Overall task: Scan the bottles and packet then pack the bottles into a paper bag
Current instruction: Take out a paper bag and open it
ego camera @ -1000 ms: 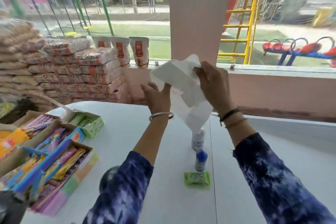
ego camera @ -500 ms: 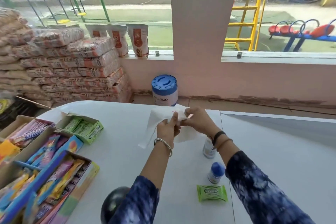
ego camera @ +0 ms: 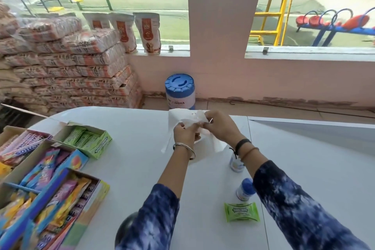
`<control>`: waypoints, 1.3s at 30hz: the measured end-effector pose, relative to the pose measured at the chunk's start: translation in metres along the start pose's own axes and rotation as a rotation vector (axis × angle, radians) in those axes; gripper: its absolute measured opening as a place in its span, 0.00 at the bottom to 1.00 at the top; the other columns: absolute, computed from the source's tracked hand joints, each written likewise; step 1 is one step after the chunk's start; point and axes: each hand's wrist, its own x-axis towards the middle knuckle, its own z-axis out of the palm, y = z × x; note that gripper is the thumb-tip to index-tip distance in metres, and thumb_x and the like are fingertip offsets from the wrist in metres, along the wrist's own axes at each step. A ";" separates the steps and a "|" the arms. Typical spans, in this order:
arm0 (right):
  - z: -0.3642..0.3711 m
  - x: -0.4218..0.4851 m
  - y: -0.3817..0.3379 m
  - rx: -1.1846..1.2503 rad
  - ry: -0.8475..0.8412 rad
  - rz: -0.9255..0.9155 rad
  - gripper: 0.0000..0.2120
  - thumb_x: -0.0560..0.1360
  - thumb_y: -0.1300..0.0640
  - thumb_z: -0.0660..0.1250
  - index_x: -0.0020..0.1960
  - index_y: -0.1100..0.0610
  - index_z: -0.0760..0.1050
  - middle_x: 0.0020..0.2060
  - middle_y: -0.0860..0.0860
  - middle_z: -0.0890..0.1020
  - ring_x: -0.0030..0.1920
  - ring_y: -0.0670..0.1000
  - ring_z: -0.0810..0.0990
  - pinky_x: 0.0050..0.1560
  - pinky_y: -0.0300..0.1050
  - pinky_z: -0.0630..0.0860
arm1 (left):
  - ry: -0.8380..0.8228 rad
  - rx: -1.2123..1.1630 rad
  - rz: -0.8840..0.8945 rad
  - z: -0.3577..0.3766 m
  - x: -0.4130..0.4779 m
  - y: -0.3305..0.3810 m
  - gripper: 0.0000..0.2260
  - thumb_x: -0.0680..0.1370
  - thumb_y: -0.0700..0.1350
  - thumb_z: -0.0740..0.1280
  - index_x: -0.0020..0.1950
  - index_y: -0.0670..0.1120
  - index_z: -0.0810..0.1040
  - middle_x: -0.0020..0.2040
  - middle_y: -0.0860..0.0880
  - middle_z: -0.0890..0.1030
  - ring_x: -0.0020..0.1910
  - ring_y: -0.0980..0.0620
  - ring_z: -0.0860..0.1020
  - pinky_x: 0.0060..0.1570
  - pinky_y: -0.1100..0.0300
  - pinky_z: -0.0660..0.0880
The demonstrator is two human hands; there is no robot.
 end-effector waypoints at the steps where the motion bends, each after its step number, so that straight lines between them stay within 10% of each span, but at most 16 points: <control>1: -0.005 0.002 -0.001 -0.019 0.042 -0.009 0.13 0.71 0.59 0.69 0.29 0.56 0.72 0.36 0.54 0.78 0.38 0.57 0.74 0.39 0.48 0.69 | 0.024 0.046 0.008 -0.001 0.003 0.000 0.15 0.71 0.38 0.70 0.56 0.37 0.75 0.46 0.41 0.78 0.31 0.50 0.74 0.25 0.64 0.75; 6: -0.072 0.023 0.016 -0.128 0.506 0.046 0.12 0.71 0.71 0.62 0.48 0.61 0.81 0.46 0.60 0.80 0.45 0.61 0.78 0.40 0.44 0.68 | 0.220 0.193 0.111 -0.030 0.016 0.009 0.03 0.72 0.37 0.64 0.39 0.40 0.71 0.40 0.39 0.77 0.25 0.49 0.74 0.16 0.67 0.73; 10: -0.126 0.031 0.031 -0.161 0.714 0.071 0.09 0.73 0.69 0.64 0.50 0.63 0.80 0.50 0.61 0.80 0.49 0.62 0.78 0.42 0.43 0.68 | 0.311 0.303 0.122 -0.048 0.020 0.006 0.05 0.72 0.37 0.64 0.45 0.38 0.69 0.47 0.37 0.78 0.34 0.41 0.78 0.27 0.56 0.81; 13: -0.115 0.036 0.028 -0.140 0.669 -0.009 0.08 0.73 0.67 0.64 0.49 0.62 0.81 0.48 0.60 0.80 0.45 0.59 0.78 0.40 0.43 0.67 | 0.374 0.766 0.457 -0.028 0.007 0.002 0.24 0.68 0.41 0.71 0.60 0.39 0.65 0.61 0.36 0.69 0.56 0.37 0.72 0.53 0.45 0.75; 17: -0.090 0.040 0.027 -0.104 0.606 -0.041 0.10 0.71 0.69 0.63 0.45 0.59 0.81 0.45 0.57 0.80 0.42 0.57 0.78 0.38 0.43 0.69 | 0.281 1.008 0.959 0.008 -0.006 0.004 0.17 0.67 0.41 0.74 0.52 0.41 0.73 0.54 0.39 0.76 0.52 0.40 0.75 0.50 0.48 0.76; 27: -0.085 0.050 0.042 -0.103 0.560 -0.047 0.09 0.72 0.67 0.65 0.46 0.57 0.81 0.46 0.55 0.80 0.43 0.55 0.78 0.36 0.43 0.67 | -0.041 0.914 0.582 0.049 0.010 -0.005 0.08 0.72 0.43 0.68 0.41 0.37 0.78 0.42 0.39 0.80 0.40 0.45 0.75 0.47 0.53 0.76; 32: -0.075 0.023 0.047 -0.238 0.719 -0.245 0.15 0.67 0.65 0.65 0.53 0.61 0.69 0.47 0.59 0.74 0.43 0.55 0.73 0.42 0.42 0.67 | -0.165 0.231 0.430 0.037 0.013 0.017 0.05 0.71 0.43 0.61 0.36 0.45 0.72 0.29 0.45 0.76 0.30 0.51 0.72 0.32 0.59 0.71; 35: -0.041 -0.003 0.055 -0.344 0.428 -0.465 0.08 0.70 0.60 0.63 0.49 0.59 0.71 0.43 0.55 0.80 0.40 0.55 0.79 0.44 0.38 0.62 | -0.314 -0.099 0.154 0.025 0.015 0.034 0.08 0.75 0.42 0.58 0.49 0.43 0.75 0.30 0.45 0.83 0.29 0.48 0.79 0.33 0.59 0.78; 39: -0.038 0.004 0.105 -0.581 0.043 -0.023 0.22 0.73 0.49 0.65 0.64 0.57 0.69 0.63 0.53 0.76 0.62 0.55 0.75 0.65 0.52 0.62 | -0.486 0.051 0.079 -0.001 0.017 0.045 0.08 0.75 0.44 0.64 0.38 0.42 0.76 0.19 0.49 0.73 0.19 0.53 0.69 0.24 0.65 0.69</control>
